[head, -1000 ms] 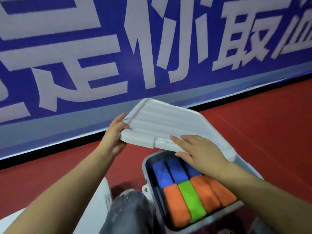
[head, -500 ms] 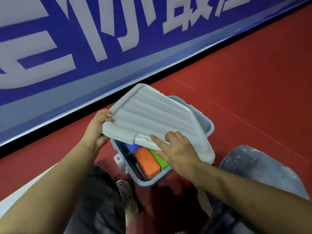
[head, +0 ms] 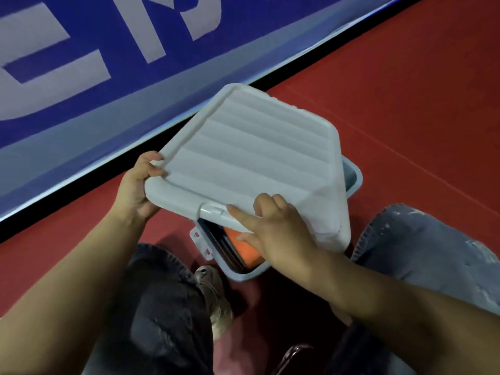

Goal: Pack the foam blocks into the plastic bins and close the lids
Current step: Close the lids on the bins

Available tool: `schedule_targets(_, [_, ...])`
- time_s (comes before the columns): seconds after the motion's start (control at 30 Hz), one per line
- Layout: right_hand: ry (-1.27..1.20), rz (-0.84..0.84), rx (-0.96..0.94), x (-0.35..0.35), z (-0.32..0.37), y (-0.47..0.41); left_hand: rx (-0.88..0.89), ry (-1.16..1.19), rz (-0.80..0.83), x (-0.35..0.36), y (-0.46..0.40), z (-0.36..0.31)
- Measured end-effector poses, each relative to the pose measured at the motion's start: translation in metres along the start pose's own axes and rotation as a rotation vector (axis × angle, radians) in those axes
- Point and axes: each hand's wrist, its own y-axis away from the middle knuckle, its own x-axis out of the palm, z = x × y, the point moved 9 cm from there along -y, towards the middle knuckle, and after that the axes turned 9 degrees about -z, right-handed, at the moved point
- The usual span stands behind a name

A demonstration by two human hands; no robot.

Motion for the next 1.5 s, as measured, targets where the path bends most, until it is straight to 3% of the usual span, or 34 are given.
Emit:
schedule_targets(0.3, [0.098,0.172,0.211,0.043,-0.025,0.018,-0.169,-0.021,-0.034,0.004,-0.041,0.065])
schedule_targets(0.4, [0.123,0.263,0.286,0.071,-0.038,0.026,-0.325,-0.132,-0.089,0.002,-0.038,0.105])
schedule_targets(0.47, [0.146,0.299,0.318,0.088,-0.047,0.028,-0.427,-0.280,-0.052,0.011,-0.022,0.136])
schedule_targets(0.57, [0.187,0.323,0.323,0.109,-0.050,0.028,-0.531,-0.293,0.007,0.024,0.000,0.173])
schedule_targets(0.73, [0.072,0.324,0.197,0.135,-0.028,0.028,-0.514,-0.254,-0.242,-0.009,-0.019,0.178])
schedule_targets(0.83, [0.049,0.404,0.232,0.139,-0.036,0.036,-0.465,-0.232,-0.436,-0.050,-0.045,0.173])
schedule_targets(1.0, [-0.022,0.873,0.444,0.158,-0.089,0.101,-0.406,-0.257,-0.608,-0.100,-0.069,0.162])
schedule_targets(1.13, [-0.010,0.987,0.403,0.170,-0.092,0.129,-0.438,-0.510,-0.512,-0.123,-0.082,0.182])
schedule_targets(1.23, [0.012,0.983,0.374,0.183,-0.090,0.132,-0.466,-0.653,-0.449,-0.123,-0.079,0.197])
schedule_targets(1.37, [-0.067,0.973,0.409,0.198,-0.083,0.131,-0.487,-0.738,-0.456,-0.127,-0.075,0.205])
schedule_targets(1.5, [-0.076,1.004,0.405,0.203,-0.081,0.136,-0.635,-0.785,-0.400,-0.125,-0.044,0.241])
